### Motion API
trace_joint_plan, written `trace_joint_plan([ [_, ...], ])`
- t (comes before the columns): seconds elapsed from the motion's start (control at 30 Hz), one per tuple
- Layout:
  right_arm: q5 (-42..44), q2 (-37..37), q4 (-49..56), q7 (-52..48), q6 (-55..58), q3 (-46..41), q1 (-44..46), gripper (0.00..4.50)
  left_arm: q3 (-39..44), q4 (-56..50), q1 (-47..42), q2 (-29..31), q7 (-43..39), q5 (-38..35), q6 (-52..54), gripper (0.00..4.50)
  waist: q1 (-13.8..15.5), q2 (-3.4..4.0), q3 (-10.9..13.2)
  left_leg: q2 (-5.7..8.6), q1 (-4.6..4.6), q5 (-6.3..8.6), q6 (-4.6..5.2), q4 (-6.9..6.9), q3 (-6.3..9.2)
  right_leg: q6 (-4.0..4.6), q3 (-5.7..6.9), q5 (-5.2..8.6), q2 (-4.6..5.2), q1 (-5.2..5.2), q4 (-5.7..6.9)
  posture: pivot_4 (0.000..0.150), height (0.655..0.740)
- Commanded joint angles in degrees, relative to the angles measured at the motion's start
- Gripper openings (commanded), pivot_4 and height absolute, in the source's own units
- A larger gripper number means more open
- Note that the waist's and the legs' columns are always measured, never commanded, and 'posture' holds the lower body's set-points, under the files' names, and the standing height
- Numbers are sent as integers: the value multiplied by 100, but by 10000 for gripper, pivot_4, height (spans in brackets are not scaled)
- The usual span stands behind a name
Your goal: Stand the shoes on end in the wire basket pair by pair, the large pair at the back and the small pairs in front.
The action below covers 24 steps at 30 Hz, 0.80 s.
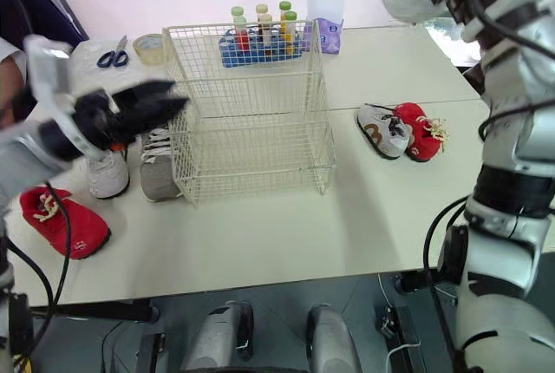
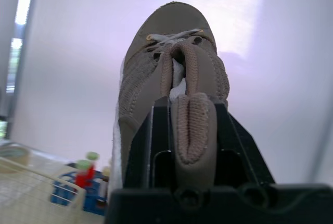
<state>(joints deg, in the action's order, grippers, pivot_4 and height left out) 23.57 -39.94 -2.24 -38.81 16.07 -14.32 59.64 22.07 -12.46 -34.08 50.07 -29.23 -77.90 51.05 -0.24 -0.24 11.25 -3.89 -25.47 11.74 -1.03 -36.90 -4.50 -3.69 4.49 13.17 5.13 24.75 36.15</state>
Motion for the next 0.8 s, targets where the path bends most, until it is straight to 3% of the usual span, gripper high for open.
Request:
trace_joint_plan([
  [0.03, 306, -109, 174, -1203, -303, 446, 391, 2035, 557, 364, -411, 250, 141, -541, 155, 45000, -61, -2, -1, 0, 2, 1, 0, 1, 2, -7, 0, 3, 0, -2, 1, 1500, 7400],
  [0.33, 571, 53, 191, -2265, -410, 869, 658, 2035, 990, 765, -823, 417, 683, -1146, 315, 45000, -38, -17, 9, 2, -4, 0, -1, -6, -3, -20, 0, 0, 5, -2, 5, 1500, 7400],
  [0.67, 871, 266, 730, -2646, -124, 1075, 558, 2035, 553, 878, -943, 236, 416, -884, 391, 45000, -36, -18, 8, 1, 1, -2, -6, -11, -1, -15, 1, -4, 3, -7, 9, 1500, 7400],
  [0.77, 866, 285, 784, -2627, -78, 1064, 520, 2035, 608, 801, -823, 187, 250, -1012, 474, 36531, -42, -18, 8, 1, 0, -3, -6, -12, -3, -15, 1, -5, 4, -7, 8, 1500, 7400],
  [0.8, 867, 289, 805, -2602, -50, 1055, 490, 2035, 652, 743, -740, 146, 233, -1098, 506, 31745, -43, -18, 8, 1, 0, -3, -6, -12, -3, -15, 1, -5, 4, -7, 8, 1500, 7400],
])
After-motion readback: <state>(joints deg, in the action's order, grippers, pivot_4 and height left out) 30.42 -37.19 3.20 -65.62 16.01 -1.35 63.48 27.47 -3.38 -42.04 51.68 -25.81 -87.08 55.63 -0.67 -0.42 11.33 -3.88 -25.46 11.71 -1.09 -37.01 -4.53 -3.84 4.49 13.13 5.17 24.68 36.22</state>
